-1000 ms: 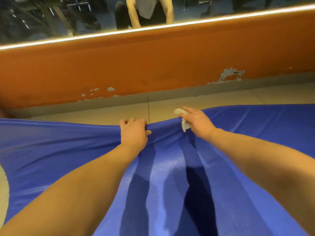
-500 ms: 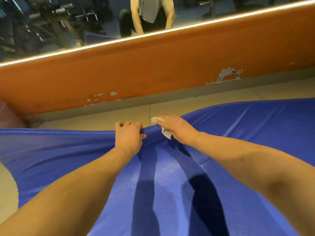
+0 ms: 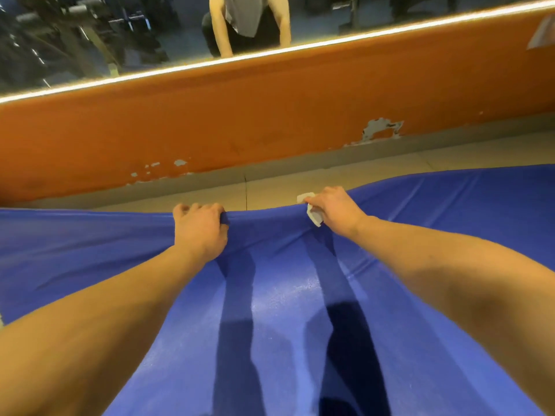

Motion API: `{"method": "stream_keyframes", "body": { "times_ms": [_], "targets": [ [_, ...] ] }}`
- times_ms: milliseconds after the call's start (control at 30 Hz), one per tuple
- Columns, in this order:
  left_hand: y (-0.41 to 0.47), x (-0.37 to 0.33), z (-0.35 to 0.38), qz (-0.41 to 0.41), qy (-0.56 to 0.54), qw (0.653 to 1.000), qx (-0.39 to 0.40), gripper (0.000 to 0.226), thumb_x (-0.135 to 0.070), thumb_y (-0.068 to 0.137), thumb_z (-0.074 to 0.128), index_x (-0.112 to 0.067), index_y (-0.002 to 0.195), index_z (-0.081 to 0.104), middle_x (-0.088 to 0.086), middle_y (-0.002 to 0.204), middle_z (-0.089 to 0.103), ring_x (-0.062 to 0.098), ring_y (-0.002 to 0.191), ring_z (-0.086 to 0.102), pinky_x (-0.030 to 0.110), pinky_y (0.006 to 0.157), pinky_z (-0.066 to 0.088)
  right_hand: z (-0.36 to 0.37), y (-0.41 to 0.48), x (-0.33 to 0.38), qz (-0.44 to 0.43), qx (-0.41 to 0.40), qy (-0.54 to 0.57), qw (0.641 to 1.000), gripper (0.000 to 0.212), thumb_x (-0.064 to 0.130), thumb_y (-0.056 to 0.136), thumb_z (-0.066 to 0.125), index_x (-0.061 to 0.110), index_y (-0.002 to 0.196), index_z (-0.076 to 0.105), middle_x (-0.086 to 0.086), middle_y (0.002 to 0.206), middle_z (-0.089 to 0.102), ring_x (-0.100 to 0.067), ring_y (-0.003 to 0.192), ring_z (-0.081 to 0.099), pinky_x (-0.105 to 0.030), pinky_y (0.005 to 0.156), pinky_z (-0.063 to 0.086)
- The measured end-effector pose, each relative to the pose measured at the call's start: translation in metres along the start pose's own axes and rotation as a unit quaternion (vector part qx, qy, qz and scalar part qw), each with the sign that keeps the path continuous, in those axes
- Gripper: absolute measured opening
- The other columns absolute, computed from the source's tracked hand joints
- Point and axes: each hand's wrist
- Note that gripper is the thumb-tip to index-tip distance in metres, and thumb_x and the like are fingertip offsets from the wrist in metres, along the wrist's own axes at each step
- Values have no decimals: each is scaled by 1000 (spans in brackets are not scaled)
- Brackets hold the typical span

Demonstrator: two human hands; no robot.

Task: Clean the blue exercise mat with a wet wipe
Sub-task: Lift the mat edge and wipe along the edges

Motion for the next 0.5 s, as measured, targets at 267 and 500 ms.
{"method": "stream_keyframes", "body": {
  "times_ms": [267,500],
  "targets": [
    [22,-65,10,151,-55,985,66,31,-51,89,60,-31,113,62,-3,100,68,24,102,55,40,100,28,-9,-18,59,26,-31,-46,998,43,-4,85,54,21,115,70,-3,84,70,-27,79,45,-35,68,20],
    [19,-83,-1,151,-29,988,25,14,-35,97,57,-29,85,58,-5,92,63,21,97,50,36,93,31,-16,-22,73,-8,-7,-16,1000,63,-9,73,45,26,124,58,2,81,62,-25,74,51,-36,65,43]
  ]
}}
Point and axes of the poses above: each hand's wrist, its own y-axis towards the middle knuckle, its own z-axis out of the palm, x = y × z
